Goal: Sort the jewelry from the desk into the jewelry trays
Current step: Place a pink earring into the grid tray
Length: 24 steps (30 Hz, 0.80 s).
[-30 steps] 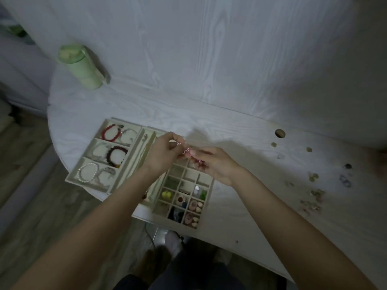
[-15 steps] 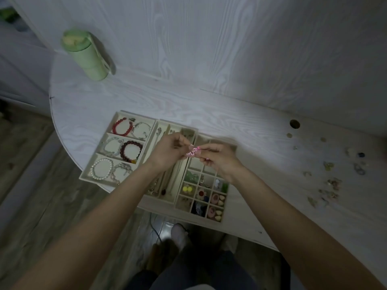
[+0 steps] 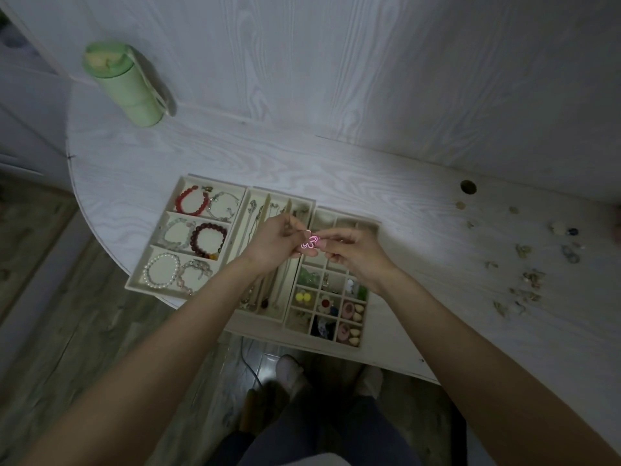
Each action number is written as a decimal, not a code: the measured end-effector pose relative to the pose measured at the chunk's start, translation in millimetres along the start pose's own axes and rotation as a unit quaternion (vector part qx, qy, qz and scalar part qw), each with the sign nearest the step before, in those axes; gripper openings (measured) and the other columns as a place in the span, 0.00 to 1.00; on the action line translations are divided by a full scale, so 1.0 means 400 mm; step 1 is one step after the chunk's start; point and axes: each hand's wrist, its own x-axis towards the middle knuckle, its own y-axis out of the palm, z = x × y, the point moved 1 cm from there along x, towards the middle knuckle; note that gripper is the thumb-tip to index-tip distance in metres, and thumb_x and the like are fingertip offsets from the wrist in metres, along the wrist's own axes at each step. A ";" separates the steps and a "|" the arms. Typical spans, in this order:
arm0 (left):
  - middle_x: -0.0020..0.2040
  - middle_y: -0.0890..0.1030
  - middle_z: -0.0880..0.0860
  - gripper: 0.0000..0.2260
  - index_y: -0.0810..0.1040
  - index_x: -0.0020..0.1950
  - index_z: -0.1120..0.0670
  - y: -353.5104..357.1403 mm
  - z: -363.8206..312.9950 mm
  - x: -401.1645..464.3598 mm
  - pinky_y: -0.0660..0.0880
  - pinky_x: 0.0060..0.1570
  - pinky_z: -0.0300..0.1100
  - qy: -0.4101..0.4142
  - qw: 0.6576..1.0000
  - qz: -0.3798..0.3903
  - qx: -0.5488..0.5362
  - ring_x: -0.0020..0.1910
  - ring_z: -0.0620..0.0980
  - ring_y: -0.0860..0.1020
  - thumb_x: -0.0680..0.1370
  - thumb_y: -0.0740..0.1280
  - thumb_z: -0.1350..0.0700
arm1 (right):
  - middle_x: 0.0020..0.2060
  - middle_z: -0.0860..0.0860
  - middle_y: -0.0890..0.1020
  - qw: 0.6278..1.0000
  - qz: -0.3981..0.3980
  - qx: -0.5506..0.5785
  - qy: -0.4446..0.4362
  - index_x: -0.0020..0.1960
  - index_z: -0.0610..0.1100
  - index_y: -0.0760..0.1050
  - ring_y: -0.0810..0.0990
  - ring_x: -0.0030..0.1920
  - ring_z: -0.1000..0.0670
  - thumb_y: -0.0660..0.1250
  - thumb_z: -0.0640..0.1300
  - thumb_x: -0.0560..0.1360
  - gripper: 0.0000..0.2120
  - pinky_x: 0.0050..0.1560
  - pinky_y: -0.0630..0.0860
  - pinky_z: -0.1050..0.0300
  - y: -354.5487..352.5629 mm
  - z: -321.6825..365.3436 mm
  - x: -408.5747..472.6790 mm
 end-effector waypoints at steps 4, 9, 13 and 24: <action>0.39 0.81 0.55 0.03 0.69 0.46 0.58 0.003 -0.006 -0.006 0.74 0.30 0.30 -0.024 0.998 0.008 -0.048 0.31 0.42 0.82 0.80 0.61 0.63 | 0.38 0.51 0.81 0.999 -0.027 -0.028 -0.014 0.46 0.44 0.81 0.76 0.34 0.57 0.70 0.36 0.73 0.05 0.37 0.74 0.66 -0.003 -0.005 -0.003; 0.42 0.82 0.57 0.03 0.70 0.47 0.58 0.004 -0.004 -0.008 0.75 0.31 0.29 -0.037 0.997 0.009 -0.062 0.32 0.42 0.82 0.80 0.62 0.63 | 0.37 0.49 0.80 0.998 -0.045 -0.039 -0.008 0.50 0.39 0.79 0.75 0.32 0.57 0.67 0.37 0.76 0.04 0.34 0.72 0.67 -0.005 -0.011 0.001; 0.42 0.82 0.55 0.02 0.74 0.47 0.57 0.007 -0.002 -0.005 0.75 0.32 0.29 -0.030 0.998 0.013 -0.048 0.32 0.41 0.82 0.79 0.63 0.63 | 0.35 0.51 0.79 0.998 -0.053 -0.032 -0.008 0.46 0.42 0.80 0.74 0.31 0.59 0.68 0.35 0.75 0.03 0.33 0.72 0.67 -0.006 -0.002 -0.003; 0.37 0.83 0.48 0.10 0.80 0.40 0.52 0.011 0.005 0.008 0.78 0.46 0.35 0.086 0.993 -0.011 0.082 0.39 0.40 0.81 0.72 0.70 0.68 | 0.29 0.48 0.79 0.983 -0.024 0.159 0.086 0.43 0.39 0.76 0.73 0.26 0.56 0.61 0.33 0.76 0.07 0.27 0.69 0.67 -0.007 0.018 -0.006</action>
